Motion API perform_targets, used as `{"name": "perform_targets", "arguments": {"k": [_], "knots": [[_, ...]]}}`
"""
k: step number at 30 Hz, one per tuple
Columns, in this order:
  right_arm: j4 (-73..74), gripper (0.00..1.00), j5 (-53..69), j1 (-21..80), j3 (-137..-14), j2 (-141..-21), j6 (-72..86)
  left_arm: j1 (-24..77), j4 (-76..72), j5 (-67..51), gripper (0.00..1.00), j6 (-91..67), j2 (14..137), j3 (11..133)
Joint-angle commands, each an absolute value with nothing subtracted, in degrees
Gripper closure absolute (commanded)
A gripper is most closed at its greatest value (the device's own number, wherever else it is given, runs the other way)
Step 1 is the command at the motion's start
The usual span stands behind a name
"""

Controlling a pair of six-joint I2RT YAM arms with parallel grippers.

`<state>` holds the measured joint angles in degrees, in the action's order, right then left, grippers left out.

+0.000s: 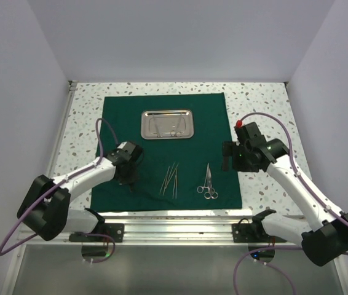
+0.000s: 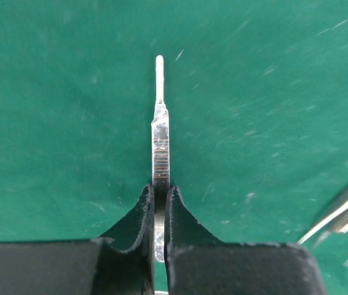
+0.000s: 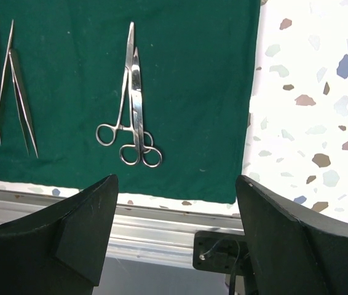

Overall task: Open and lay out the surgical kit
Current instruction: Place the medical item in the surgical kit, then pick up the medical item from the container.

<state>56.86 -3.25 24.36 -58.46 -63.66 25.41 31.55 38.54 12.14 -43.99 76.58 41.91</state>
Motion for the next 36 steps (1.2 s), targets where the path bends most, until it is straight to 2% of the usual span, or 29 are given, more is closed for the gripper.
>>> {"name": "perform_targets", "arguments": {"k": [1,9,11,12,13,15,18,21,25,30,33,36], "knots": [[58.4,0.19,-1.7,24.3,-58.1,-61.1,24.2,32.9,32.5,11.0,1.0,-50.6,74.9,37.3],[59.7,0.19,-1.5,24.3,-59.0,-59.9,24.4,35.0,29.8,12.2,0.99,-53.9,76.4,29.4],[59.9,0.19,-1.5,24.3,-59.1,-59.7,24.4,35.6,29.8,12.0,0.85,-53.6,77.2,29.7],[60.0,0.19,-1.5,24.3,-59.2,-59.5,24.3,35.5,30.1,12.0,0.64,-53.8,77.7,29.9],[60.1,0.19,-1.4,24.3,-59.2,-59.3,24.4,35.6,30.9,12.2,0.57,-54.0,78.0,30.5],[60.1,0.19,-1.4,24.2,-59.2,-59.3,24.4,35.6,32.5,12.6,0.52,-54.4,78.8,31.5],[60.4,0.19,-1.7,24.2,-59.4,-59.1,24.5,35.8,36.6,13.0,0.5,-54.7,77.1,34.4],[60.4,0.19,-2.0,24.2,-59.4,-58.8,24.6,35.7,42.8,14.2,0.49,-54.1,73.9,40.2],[60.4,0.19,-2.5,24.2,-59.3,-58.8,24.8,35.8,53.1,19.3,0.46,-50.5,73.5,56.5],[60.6,0.19,-3.5,24.3,-59.5,-58.9,25.1,35.6,59.1,26.0,0.41,-43.7,82.2,77.6],[60.6,0.18,-4.0,24.3,-59.6,-58.7,25.5,34.9,55.0,26.5,0.39,-38.4,89.2,85.1],[61.3,0.19,-4.7,24.3,-59.9,-58.7,26.0,32.2,53.9,23.7,0.43,-35.6,98.7,94.9]]}}
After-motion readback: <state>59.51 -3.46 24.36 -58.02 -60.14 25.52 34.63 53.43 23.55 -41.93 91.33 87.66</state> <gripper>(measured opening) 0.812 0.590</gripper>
